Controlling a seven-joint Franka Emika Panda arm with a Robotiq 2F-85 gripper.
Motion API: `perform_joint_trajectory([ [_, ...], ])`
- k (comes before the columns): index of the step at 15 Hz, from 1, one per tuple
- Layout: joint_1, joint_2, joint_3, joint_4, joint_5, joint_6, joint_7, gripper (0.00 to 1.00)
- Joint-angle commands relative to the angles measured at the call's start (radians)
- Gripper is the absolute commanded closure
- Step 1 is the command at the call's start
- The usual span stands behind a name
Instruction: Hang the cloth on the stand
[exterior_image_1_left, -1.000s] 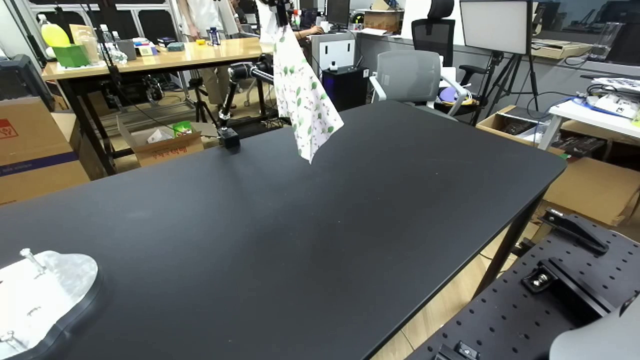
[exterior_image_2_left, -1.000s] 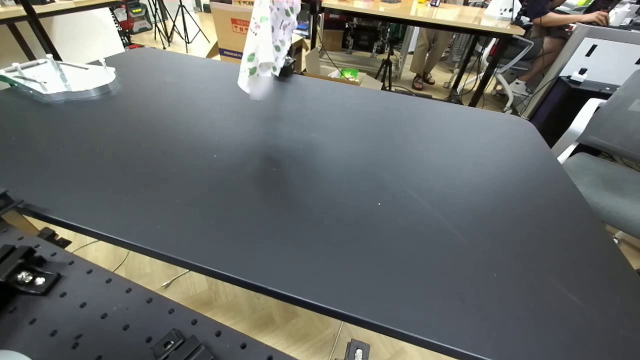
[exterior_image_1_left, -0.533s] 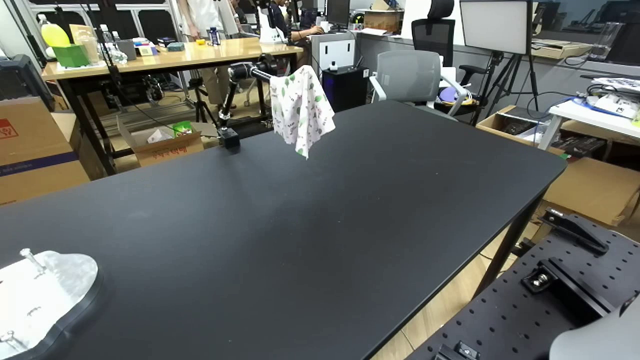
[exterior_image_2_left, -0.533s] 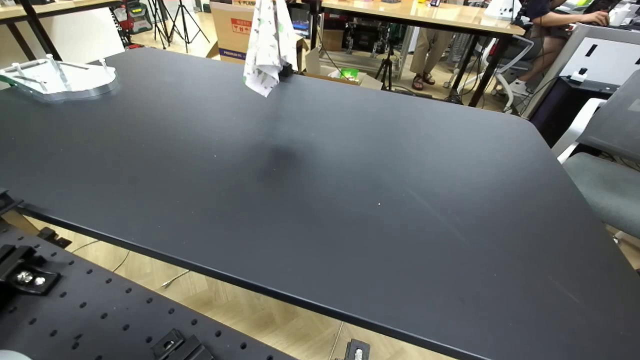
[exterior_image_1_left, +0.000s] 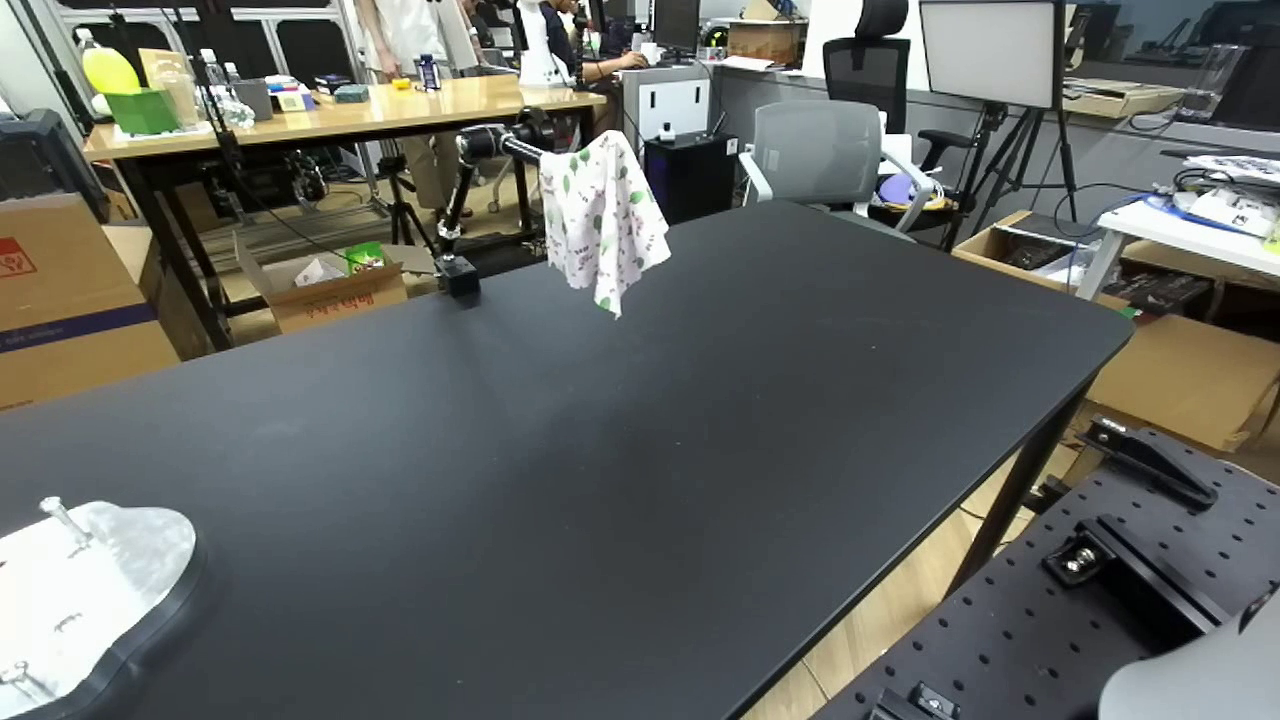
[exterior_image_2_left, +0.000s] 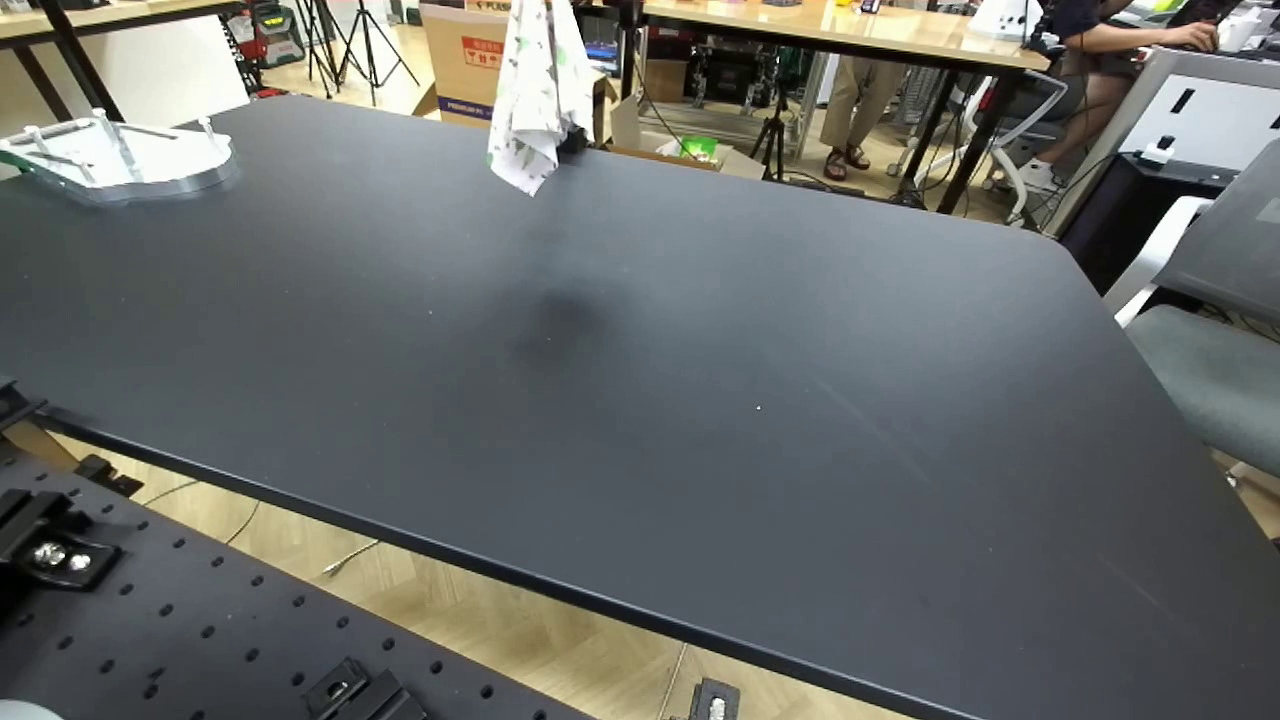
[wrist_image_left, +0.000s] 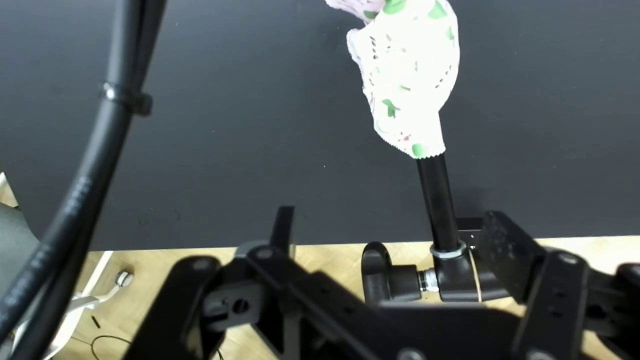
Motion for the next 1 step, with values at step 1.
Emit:
perform_joint_trajectory([
  [1,0.006,0.001,-0.007,0.004,0.003,-0.003,-0.002,0.06],
])
